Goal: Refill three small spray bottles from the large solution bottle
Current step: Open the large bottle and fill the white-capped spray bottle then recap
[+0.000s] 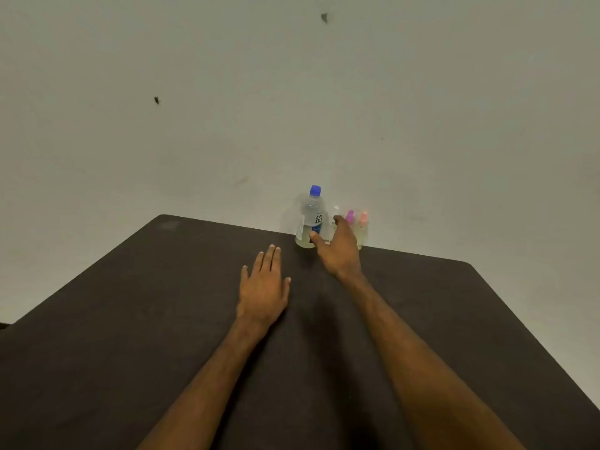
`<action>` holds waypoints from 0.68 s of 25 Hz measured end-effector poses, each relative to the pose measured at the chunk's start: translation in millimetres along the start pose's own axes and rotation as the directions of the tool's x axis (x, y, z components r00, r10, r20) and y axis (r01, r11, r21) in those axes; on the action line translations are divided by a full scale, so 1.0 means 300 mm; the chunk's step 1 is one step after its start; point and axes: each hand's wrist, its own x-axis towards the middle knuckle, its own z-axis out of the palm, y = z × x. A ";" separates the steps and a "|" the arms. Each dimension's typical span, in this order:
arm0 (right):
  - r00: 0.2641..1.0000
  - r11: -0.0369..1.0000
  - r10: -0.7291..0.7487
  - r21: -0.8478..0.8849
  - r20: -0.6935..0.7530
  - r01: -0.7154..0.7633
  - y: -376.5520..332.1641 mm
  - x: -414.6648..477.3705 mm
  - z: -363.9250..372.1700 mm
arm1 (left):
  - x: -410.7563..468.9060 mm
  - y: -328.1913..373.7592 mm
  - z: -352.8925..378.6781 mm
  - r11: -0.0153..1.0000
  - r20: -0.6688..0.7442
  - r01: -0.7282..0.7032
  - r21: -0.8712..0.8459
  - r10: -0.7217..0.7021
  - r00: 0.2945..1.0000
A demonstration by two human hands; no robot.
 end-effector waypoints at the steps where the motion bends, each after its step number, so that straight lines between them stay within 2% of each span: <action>1: 1.000 1.000 0.010 0.007 -0.006 -0.010 0.001 0.035 0.016 | 0.012 -0.005 0.012 1.000 -0.002 -0.002 0.003 0.002 1.000; 7: 0.996 0.993 0.093 0.078 -0.001 -0.093 0.015 0.208 0.120 | 0.041 -0.019 0.054 1.000 0.004 -0.016 0.011 0.016 1.000; 13: 0.995 0.987 0.094 0.131 -0.017 -0.091 0.042 0.285 0.247 | 0.045 -0.021 0.060 0.999 0.013 -0.020 0.032 0.020 1.000; 17: 0.989 0.993 0.112 0.044 -0.097 -0.108 0.051 0.290 0.261 | 0.058 -0.021 0.063 0.999 0.023 -0.019 0.047 0.017 1.000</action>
